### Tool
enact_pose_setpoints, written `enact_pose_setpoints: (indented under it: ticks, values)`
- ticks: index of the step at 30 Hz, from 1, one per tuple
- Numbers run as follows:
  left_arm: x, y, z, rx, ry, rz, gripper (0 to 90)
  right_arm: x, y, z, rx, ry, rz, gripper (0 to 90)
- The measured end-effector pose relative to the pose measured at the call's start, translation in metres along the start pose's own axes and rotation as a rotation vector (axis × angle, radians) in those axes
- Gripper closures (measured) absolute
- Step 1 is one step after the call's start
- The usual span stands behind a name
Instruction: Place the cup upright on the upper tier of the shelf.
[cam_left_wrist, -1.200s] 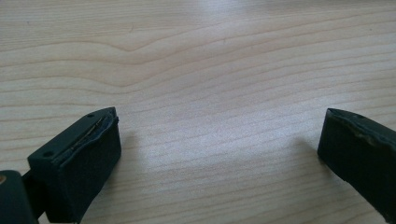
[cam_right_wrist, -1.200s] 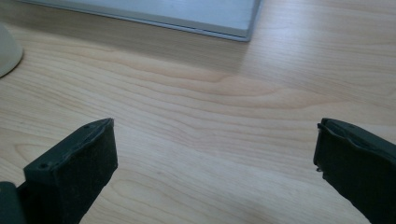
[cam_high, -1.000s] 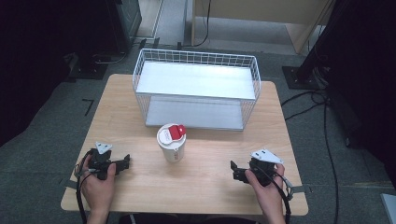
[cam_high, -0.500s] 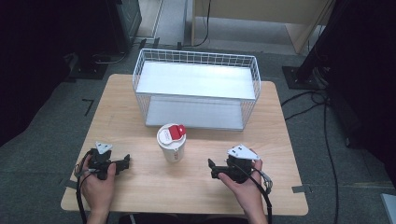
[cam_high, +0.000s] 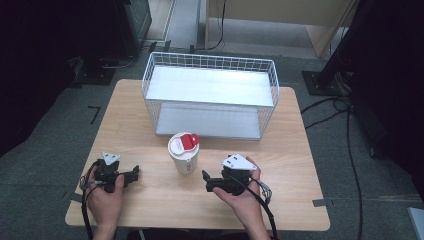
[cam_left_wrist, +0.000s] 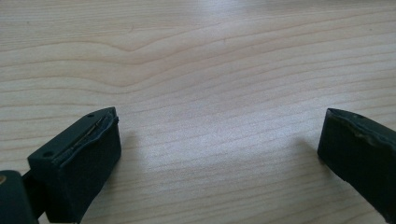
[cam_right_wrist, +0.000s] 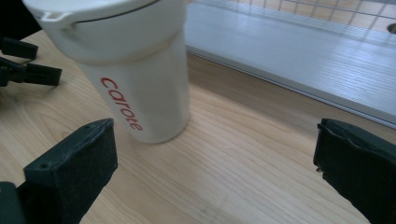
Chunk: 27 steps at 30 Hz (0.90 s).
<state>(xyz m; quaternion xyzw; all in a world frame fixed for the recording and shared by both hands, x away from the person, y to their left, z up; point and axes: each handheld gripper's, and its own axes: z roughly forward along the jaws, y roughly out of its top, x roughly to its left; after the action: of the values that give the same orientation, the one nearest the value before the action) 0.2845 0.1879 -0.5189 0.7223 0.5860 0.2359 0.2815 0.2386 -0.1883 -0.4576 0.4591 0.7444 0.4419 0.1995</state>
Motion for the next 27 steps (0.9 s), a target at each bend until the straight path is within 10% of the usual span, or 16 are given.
enact_pose_setpoints:
  ticks: [14,27]
  values:
    - [0.000,0.000,0.000,0.000,0.000,0.000,0.0,0.030,0.006,0.028,-0.035,0.080,0.007,0.5]
    - [0.000,0.000,0.000,-0.001,0.000,-0.001,0.0,0.048,0.011,0.049,-0.063,0.061,0.031,5.7]
